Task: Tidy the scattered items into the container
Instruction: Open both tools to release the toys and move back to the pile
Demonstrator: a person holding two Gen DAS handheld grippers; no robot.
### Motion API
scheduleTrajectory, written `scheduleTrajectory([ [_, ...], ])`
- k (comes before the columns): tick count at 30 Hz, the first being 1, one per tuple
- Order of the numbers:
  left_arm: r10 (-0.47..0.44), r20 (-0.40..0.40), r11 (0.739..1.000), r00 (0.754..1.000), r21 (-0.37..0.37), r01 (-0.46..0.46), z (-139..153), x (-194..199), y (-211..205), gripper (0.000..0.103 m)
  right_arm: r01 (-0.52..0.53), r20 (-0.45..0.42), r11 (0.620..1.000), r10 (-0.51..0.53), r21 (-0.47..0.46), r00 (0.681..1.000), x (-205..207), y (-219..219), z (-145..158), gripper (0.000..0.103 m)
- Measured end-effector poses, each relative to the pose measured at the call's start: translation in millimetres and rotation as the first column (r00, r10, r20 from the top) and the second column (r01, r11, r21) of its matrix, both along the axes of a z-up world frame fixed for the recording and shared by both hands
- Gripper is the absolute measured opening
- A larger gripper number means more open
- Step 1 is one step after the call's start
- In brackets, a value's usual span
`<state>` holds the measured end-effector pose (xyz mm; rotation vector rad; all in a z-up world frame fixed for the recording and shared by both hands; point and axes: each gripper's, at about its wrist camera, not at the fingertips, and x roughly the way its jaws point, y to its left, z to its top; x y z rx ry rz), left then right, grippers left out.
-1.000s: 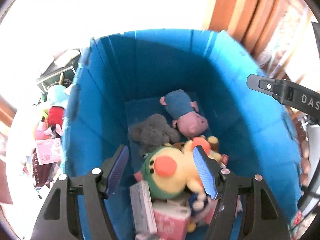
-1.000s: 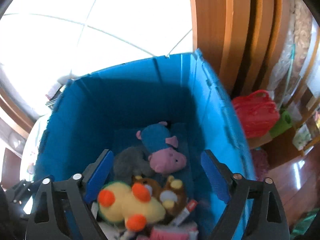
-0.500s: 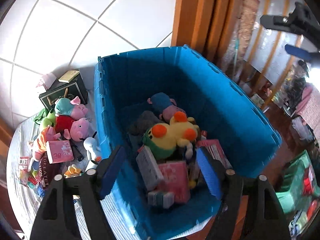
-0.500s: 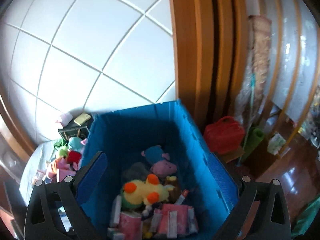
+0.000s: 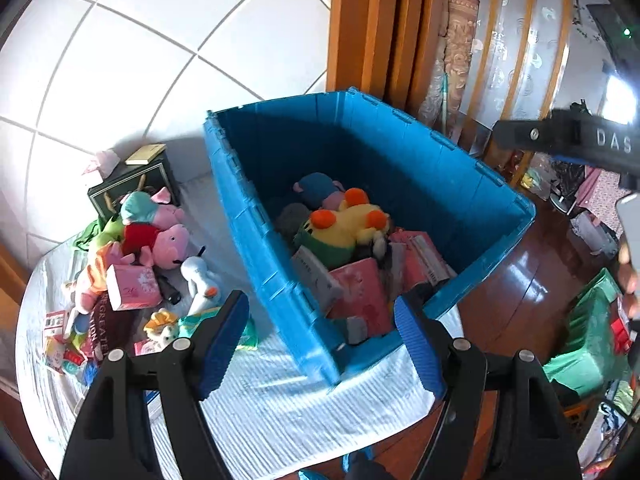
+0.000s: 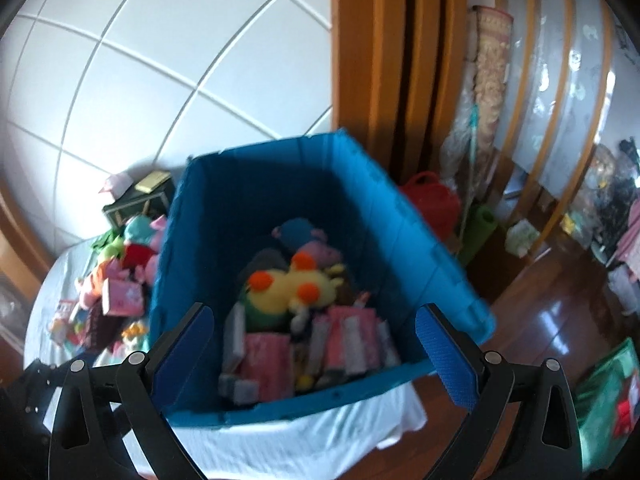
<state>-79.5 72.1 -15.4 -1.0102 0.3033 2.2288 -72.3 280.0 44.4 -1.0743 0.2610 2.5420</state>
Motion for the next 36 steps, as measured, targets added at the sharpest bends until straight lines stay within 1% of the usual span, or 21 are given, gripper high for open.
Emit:
scheduleTrajectory([
  [3,0.026,-0.004,1.000,1.000,0.003,-0.026,-5,-6,-13,0.075,-0.042,0.005,0.999,0.042,-0.011,0.999,-9,-16,-14,0.102],
  [5,0.061,-0.016,0.998,0.998,0.003,-0.061,-7,-14,-23,0.075,-0.085,0.016,0.996,0.085,-0.017,0.996,-22,-27,-23,0.102],
  [7,0.108,-0.017,0.994,0.994,-0.002,-0.109,-11,-25,-35,0.075,-0.129,0.028,0.991,0.130,-0.031,0.991,-42,-37,-32,0.102],
  [9,0.158,-0.010,0.987,0.987,-0.023,-0.158,-16,-40,-47,0.075,-0.164,0.041,0.985,0.166,-0.047,0.985,-61,-46,-39,0.102],
  [11,0.219,-0.014,0.975,0.976,-0.038,-0.220,-19,-58,-64,0.075,-0.212,0.046,0.975,0.215,-0.066,0.975,-85,-59,-47,0.102],
  [12,0.255,-0.017,0.966,0.967,-0.039,-0.256,-21,-67,-75,0.075,-0.235,0.050,0.969,0.239,-0.073,0.970,-95,-65,-50,0.102],
  [15,0.367,-0.010,0.928,0.930,-0.056,-0.367,-28,-95,-112,0.075,-0.315,0.063,0.945,0.321,-0.090,0.945,-128,-89,-62,0.102],
  [19,0.504,-0.037,0.857,0.863,-0.099,-0.505,-40,-122,-167,0.075,-0.414,0.055,0.903,0.422,-0.114,0.905,-164,-130,-79,0.102],
  [21,0.547,-0.039,0.829,0.836,-0.113,-0.548,-46,-130,-194,0.075,-0.444,0.057,0.887,0.454,-0.128,0.889,-177,-153,-87,0.102],
  [23,0.588,-0.030,0.799,0.808,-0.130,-0.587,-55,-138,-225,0.075,-0.480,0.075,0.866,0.493,-0.144,0.867,-188,-175,-94,0.102],
  [25,0.617,-0.029,0.776,0.786,-0.140,-0.615,-64,-144,-250,0.075,-0.519,0.082,0.843,0.533,-0.141,0.842,-197,-201,-98,0.102],
  [26,0.632,-0.032,0.764,0.775,-0.148,-0.629,-69,-149,-266,0.075,-0.531,0.077,0.836,0.544,-0.140,0.836,-200,-211,-100,0.102],
  [28,0.648,-0.035,0.747,0.761,-0.163,-0.644,-79,-157,-291,0.075,-0.541,0.072,0.827,0.556,-0.153,0.828,-205,-230,-104,0.102],
  [31,0.659,-0.033,0.732,0.752,-0.202,-0.650,-101,-175,-336,0.075,-0.547,0.090,0.819,0.566,-0.171,0.820,-218,-262,-119,0.102],
  [34,0.666,-0.009,0.725,0.746,-0.227,-0.650,-123,-196,-386,0.075,-0.523,0.122,0.833,0.546,-0.178,0.829,-232,-284,-139,0.102],
  [36,0.672,0.012,0.722,0.741,-0.234,-0.651,-135,-209,-418,0.075,-0.494,0.152,0.846,0.525,-0.201,0.838,-245,-299,-157,0.102],
])
